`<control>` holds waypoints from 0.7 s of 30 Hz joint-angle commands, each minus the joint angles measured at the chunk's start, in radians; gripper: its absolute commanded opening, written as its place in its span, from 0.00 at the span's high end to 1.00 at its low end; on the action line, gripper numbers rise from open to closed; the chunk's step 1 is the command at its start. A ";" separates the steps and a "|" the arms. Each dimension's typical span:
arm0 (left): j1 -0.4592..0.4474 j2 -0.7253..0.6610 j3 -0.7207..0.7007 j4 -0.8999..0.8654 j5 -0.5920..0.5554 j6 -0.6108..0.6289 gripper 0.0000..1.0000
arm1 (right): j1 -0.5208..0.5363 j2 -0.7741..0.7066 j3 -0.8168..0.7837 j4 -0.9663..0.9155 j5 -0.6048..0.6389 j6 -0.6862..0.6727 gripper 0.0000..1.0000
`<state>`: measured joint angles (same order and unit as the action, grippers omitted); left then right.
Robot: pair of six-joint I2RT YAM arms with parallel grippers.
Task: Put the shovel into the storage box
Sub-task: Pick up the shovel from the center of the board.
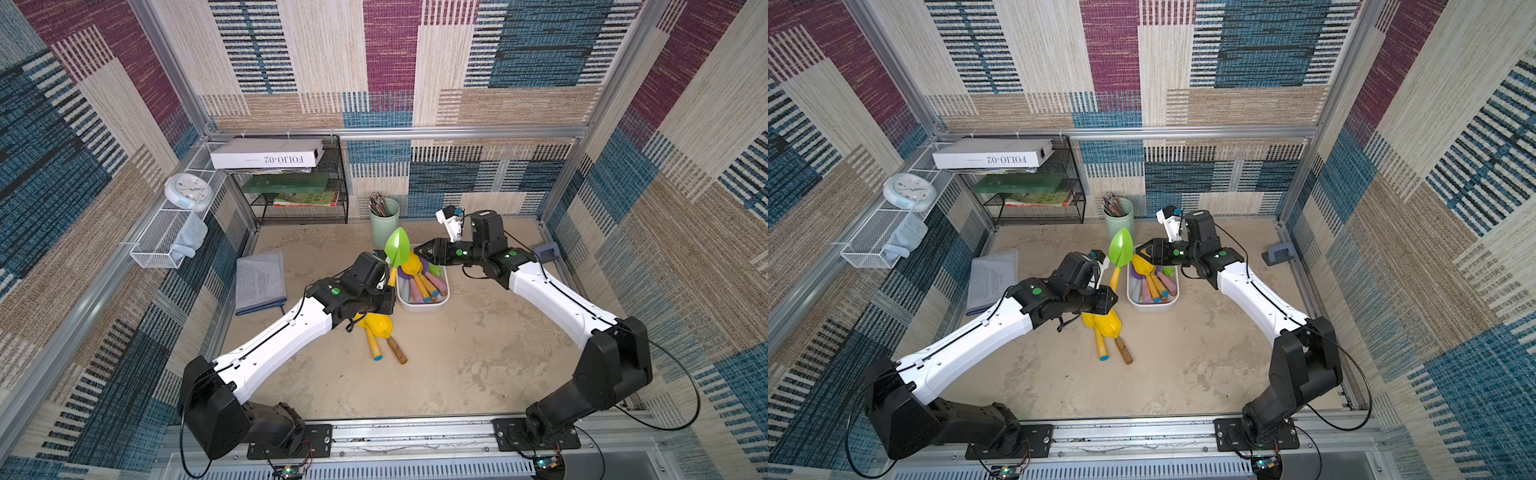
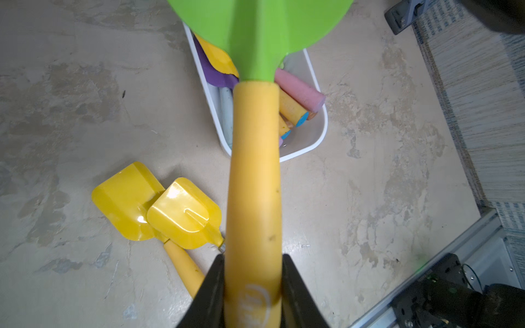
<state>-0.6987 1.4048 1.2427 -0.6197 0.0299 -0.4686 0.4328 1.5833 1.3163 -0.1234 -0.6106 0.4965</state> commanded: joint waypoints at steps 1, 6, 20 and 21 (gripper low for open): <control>-0.008 0.023 0.023 0.040 0.027 -0.008 1.00 | 0.001 0.017 0.006 0.062 -0.039 0.028 0.52; -0.026 0.049 0.038 0.047 0.024 -0.010 1.00 | 0.003 0.038 0.017 0.075 -0.039 0.037 0.56; -0.058 0.053 0.047 0.074 0.043 -0.056 0.95 | 0.006 0.064 0.020 0.103 -0.023 0.056 1.00; -0.060 0.053 0.048 0.074 0.047 -0.057 0.85 | 0.006 0.064 0.020 0.103 -0.019 0.057 1.00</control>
<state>-0.7528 1.4574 1.2778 -0.5930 0.0357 -0.5243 0.4370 1.6455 1.3315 -0.0761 -0.6273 0.5568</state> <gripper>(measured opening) 0.280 0.045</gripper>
